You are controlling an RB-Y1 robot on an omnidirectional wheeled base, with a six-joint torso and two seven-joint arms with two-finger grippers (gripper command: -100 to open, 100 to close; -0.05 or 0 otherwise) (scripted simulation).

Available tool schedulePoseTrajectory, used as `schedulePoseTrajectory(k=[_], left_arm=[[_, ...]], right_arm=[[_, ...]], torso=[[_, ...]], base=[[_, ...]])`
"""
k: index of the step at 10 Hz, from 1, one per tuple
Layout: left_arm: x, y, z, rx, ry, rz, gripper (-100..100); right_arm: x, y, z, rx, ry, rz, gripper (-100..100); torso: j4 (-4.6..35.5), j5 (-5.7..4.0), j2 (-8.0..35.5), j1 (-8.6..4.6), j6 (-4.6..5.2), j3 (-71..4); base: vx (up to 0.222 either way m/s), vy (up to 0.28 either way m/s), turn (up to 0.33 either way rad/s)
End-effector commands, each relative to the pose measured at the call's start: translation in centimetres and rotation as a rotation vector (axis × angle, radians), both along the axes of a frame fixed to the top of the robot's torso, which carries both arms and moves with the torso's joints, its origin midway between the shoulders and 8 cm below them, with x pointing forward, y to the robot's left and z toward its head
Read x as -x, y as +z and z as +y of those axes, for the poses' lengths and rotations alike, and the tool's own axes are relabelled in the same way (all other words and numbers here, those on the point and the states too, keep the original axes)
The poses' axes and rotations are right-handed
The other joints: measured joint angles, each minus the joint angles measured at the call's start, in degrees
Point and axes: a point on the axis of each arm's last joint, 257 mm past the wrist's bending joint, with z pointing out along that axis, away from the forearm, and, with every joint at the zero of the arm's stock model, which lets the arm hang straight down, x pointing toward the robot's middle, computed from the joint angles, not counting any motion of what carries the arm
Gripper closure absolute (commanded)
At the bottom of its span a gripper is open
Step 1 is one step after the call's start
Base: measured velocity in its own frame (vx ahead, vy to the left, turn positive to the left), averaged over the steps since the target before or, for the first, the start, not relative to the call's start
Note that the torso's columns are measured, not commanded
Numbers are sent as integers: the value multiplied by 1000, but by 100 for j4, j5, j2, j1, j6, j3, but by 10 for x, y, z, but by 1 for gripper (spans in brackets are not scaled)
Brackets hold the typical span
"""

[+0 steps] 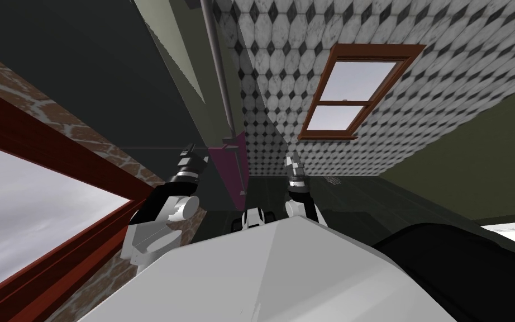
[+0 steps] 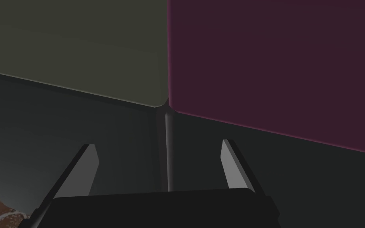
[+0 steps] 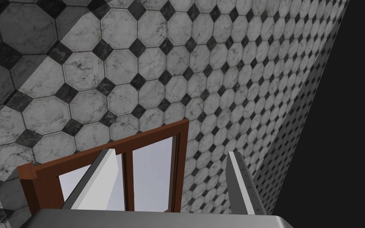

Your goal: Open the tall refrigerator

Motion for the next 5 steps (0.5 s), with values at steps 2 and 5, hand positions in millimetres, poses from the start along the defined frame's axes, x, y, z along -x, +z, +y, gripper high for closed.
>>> schedulePoseTrajectory(k=[2, 5], left_arm=[[-13, -12, -4, 12, -3, 73, -100], [-17, -18, -4, 15, 0, 111, -100]], right_arm=[[0, 0, 0, 0, 0, 0, 0], [0, 0, 0, 0, 0, 0, 0]], torso=[[-3, -4, -7, -13, 11, -5], [-13, -6, -29, -25, 26, -19]], base=[[1, -39, 17], [3, -39, 19]])
